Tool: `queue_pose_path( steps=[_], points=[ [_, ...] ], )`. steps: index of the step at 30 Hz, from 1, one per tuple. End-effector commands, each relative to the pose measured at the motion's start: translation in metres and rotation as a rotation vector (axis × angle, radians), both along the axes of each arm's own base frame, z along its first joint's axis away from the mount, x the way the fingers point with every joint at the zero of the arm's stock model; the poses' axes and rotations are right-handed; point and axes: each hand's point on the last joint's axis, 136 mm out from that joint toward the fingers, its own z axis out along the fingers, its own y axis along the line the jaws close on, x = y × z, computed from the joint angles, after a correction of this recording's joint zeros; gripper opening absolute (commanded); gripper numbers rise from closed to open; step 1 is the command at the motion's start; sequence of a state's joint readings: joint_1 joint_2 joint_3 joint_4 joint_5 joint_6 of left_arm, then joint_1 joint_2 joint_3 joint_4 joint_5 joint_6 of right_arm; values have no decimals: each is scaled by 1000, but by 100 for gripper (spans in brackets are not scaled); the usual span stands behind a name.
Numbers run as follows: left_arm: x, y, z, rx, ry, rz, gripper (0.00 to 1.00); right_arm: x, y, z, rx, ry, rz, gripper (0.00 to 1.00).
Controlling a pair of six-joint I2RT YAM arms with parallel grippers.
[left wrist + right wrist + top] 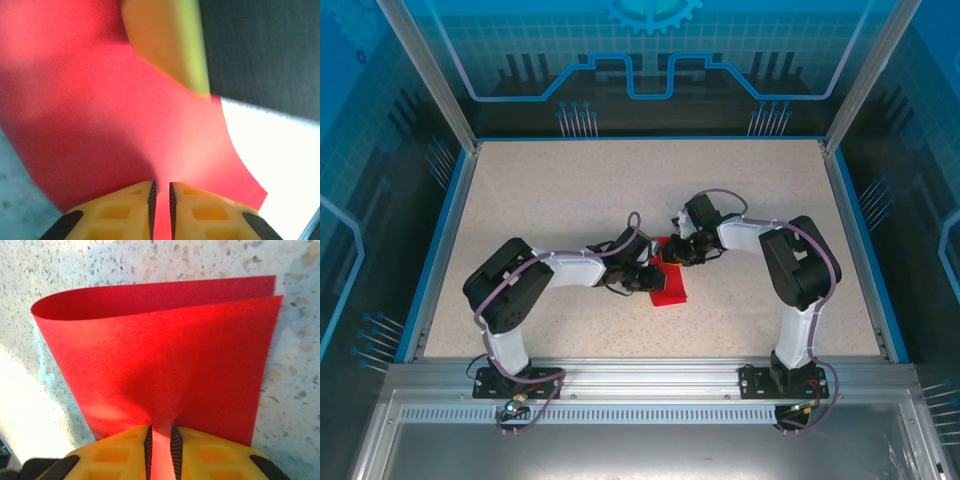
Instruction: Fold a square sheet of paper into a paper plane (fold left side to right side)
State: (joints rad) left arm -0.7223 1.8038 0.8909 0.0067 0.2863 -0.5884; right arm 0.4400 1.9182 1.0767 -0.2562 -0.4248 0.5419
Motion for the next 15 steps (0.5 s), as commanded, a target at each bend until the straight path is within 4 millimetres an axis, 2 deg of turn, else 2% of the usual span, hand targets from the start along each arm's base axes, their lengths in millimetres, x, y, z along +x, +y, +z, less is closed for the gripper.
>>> queue_pose_path(
  steps=[1, 7, 10, 15],
  points=[
    [-43, 7, -7, 41, 47, -98, 17, -15, -22, -33, -119, 105, -38, 22],
    [-78, 3, -5, 8, 54, -148, 18, -14, -22, -36, -119, 113, -43, 22],
    [-80, 5, 3, -32, 37, -117, 18, -14, -22, -35, -115, 111, -45, 22],
    [-69, 5, 36, -89, -29, -88, 20, -14, -20, -33, -107, 106, -37, 22]
  ],
)
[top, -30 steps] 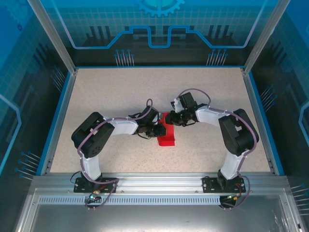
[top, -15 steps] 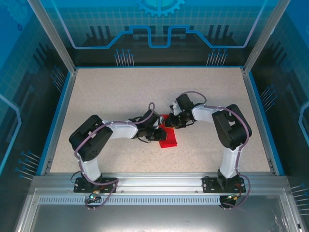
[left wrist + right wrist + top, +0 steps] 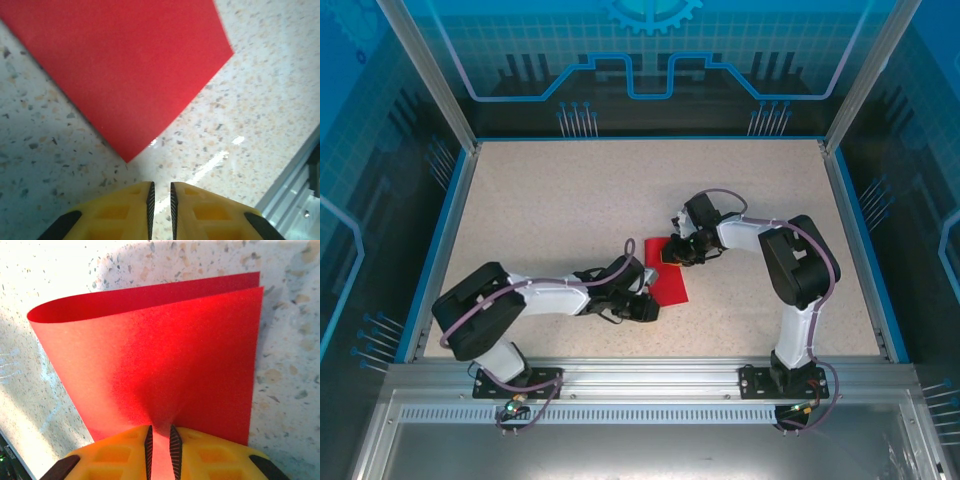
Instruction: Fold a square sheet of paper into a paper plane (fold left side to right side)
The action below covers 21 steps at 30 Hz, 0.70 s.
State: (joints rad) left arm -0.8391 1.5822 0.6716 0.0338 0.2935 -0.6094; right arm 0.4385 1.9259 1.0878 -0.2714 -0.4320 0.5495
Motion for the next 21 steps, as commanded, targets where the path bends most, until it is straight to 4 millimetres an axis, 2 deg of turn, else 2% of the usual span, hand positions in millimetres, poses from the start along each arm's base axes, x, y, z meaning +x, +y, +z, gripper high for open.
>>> queue_pose_path(
  steps=[1, 4, 7, 10, 14, 21],
  points=[
    [10, -4, 32, -82, -34, 29, 21, -14, -20, -32, -103, 86, -30, 22],
    [28, 2, 51, -129, -66, 76, 25, -14, -18, -29, -85, 77, -30, 22],
    [50, 8, 57, -143, -75, 119, 27, -14, -16, -27, -73, 69, -23, 22],
    [67, 4, 51, -136, -70, 116, 26, -14, -14, -26, -65, 65, -16, 22],
    [81, -13, 38, -142, -38, 91, 22, -15, -10, -22, -46, 56, -9, 23],
    [81, -25, 13, -100, -3, 81, 21, -10, -4, -9, -9, 22, -4, 23]
  ],
)
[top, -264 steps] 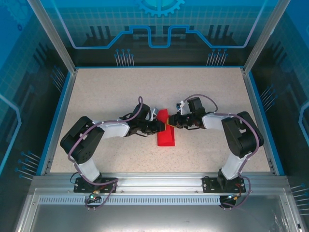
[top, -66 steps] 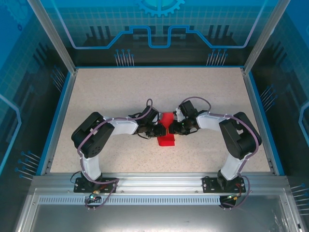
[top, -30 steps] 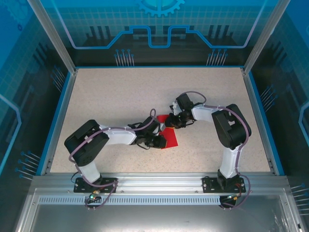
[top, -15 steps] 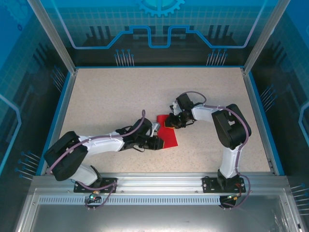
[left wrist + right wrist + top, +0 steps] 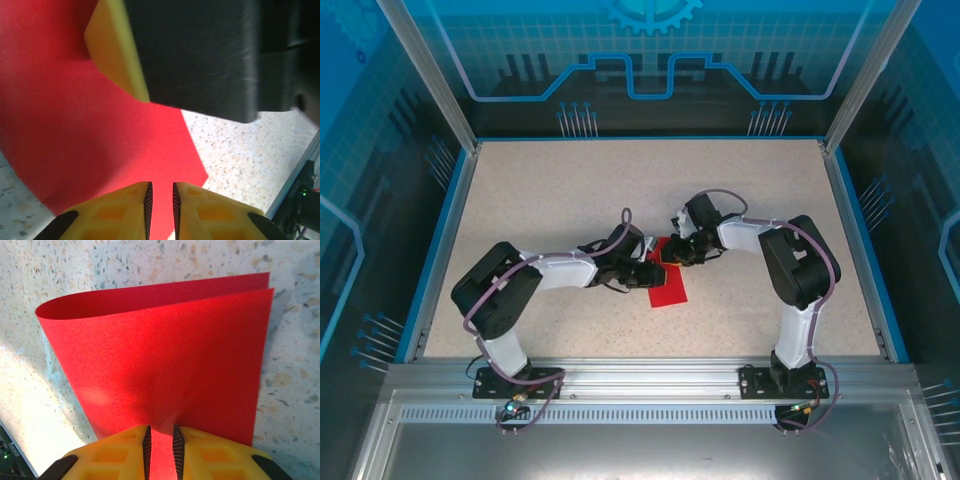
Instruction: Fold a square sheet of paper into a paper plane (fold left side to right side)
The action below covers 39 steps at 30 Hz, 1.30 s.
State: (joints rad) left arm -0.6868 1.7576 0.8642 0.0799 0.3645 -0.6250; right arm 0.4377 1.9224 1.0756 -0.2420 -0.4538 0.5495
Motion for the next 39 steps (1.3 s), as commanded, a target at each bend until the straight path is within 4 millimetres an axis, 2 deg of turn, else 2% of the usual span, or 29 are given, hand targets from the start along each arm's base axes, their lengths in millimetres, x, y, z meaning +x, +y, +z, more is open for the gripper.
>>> queue_pose_path(
  steps=[1, 7, 12, 15, 18, 20, 23, 25, 31, 39],
  points=[
    [-2, -11, -5, 2, 2, -38, 21, -8, -6, -7, -25, 23, -12, 24],
    [-12, -1, -39, 91, 91, 6, 18, 5, -1, 24, 9, -51, -18, 25],
    [-14, 5, -42, 118, 107, 34, 18, 9, -11, 58, 6, -134, -40, 30],
    [-15, 6, -44, 123, 114, 37, 18, -4, -24, 70, -16, -166, -45, 37],
    [-15, 6, -44, 125, 116, 37, 18, -26, -35, 74, -36, -160, -32, 36],
    [-14, 6, -43, 124, 115, 39, 18, -45, -38, 72, -32, -142, -17, 34],
    [-15, 6, -42, 125, 113, 37, 17, -75, -38, 56, -27, -84, 7, 26],
    [-14, 6, -42, 122, 113, 38, 17, -87, -33, 46, -23, -55, 21, 22],
    [-13, 5, -40, 121, 110, 39, 18, -100, -22, 12, -66, 37, 57, 19],
    [-6, 4, -32, 120, 100, 37, 20, -113, -43, -20, -209, 105, 58, 19]
  ],
)
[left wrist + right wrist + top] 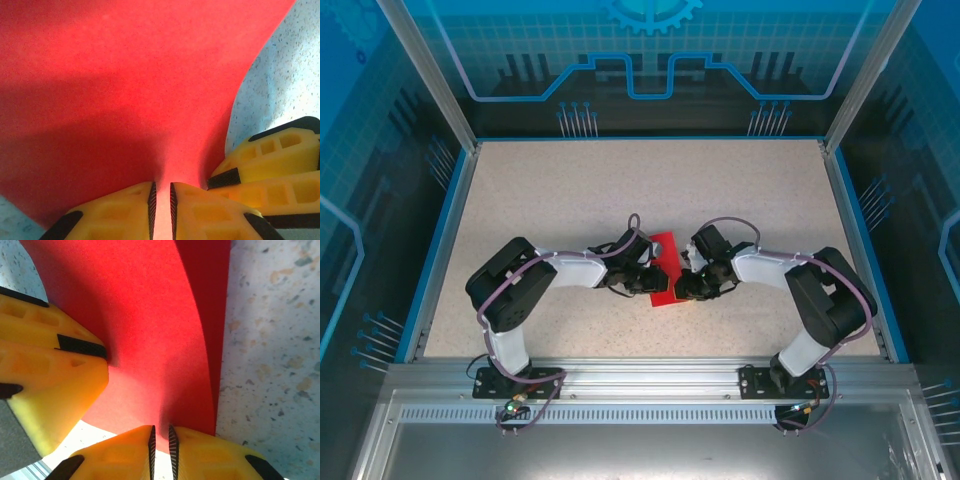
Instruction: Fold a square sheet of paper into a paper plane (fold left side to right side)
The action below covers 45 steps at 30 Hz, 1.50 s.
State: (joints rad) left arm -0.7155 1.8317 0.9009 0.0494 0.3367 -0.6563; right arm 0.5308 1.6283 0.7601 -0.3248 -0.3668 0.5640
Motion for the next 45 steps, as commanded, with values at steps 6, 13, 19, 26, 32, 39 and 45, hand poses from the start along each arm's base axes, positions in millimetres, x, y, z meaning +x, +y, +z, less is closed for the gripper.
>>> queue_pose_path(
  steps=[6, 13, 19, 26, 32, 39, 45],
  points=[
    [27, 20, 3, 77, -18, 36, 21, -14, -28, -27, -178, 50, 8, 18],
    [53, 23, 4, 85, -61, 21, 24, -14, -30, -30, -198, 53, 17, 17],
    [64, 26, -6, 103, -56, 35, 24, -16, -34, -31, -219, 55, 25, 17],
    [62, 34, -16, 126, -70, 39, 24, -15, -34, -29, -219, 50, 26, 17],
    [69, 49, -23, 129, -88, 82, 27, -19, -37, -30, -233, 64, 34, 17],
    [90, 59, -16, 118, -115, 124, 28, -22, -39, -30, -235, 66, 35, 16],
    [117, 66, -9, 103, -129, 173, 28, -25, -40, -31, -234, 74, 37, 16]
  ],
)
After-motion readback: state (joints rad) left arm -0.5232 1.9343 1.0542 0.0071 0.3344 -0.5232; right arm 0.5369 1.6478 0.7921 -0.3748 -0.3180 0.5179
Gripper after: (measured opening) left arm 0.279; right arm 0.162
